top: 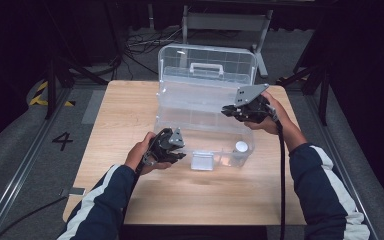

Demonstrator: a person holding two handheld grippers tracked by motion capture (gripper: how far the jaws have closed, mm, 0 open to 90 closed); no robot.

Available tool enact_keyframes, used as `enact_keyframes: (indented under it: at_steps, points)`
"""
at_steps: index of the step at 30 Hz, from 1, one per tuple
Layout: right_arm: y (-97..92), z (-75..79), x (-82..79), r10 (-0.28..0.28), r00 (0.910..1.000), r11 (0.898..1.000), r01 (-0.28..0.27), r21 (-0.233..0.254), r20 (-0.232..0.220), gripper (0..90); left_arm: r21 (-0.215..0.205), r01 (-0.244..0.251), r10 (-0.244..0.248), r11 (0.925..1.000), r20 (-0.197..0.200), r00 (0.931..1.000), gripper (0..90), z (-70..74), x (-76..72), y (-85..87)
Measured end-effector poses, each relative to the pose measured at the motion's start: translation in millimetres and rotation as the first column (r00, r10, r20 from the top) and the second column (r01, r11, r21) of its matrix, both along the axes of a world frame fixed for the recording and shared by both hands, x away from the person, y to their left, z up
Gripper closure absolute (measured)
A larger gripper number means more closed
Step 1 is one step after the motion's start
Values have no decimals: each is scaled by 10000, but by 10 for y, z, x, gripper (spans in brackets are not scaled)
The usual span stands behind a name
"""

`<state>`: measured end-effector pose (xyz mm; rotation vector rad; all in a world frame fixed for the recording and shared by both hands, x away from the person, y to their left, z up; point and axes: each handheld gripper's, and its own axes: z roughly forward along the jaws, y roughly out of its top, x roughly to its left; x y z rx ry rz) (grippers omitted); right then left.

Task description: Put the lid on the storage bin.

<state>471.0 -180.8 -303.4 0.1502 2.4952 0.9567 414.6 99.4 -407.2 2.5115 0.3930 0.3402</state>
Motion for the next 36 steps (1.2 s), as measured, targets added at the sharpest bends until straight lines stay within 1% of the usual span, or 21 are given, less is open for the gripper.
enact_keyframes:
  at_steps: [8,23,24,36]
  points:
    - [-11,-14,-17,0,10000,10000,0,56,-34,840,-68,13,-11,10000,181,9998,667,-9,-12,4]
    - [-19,-42,-64,48,10000,9999,-47,110,-73,835,-208,54,-48,9998,293,9996,661,-16,-25,16]
    - [-21,-43,-67,16,9999,9999,-15,119,-100,834,-288,34,-22,9996,409,9992,661,-23,-36,22]
    - [-30,-57,-76,85,9999,9998,-82,195,-145,834,-324,57,-43,9995,414,9991,660,-23,-36,26]
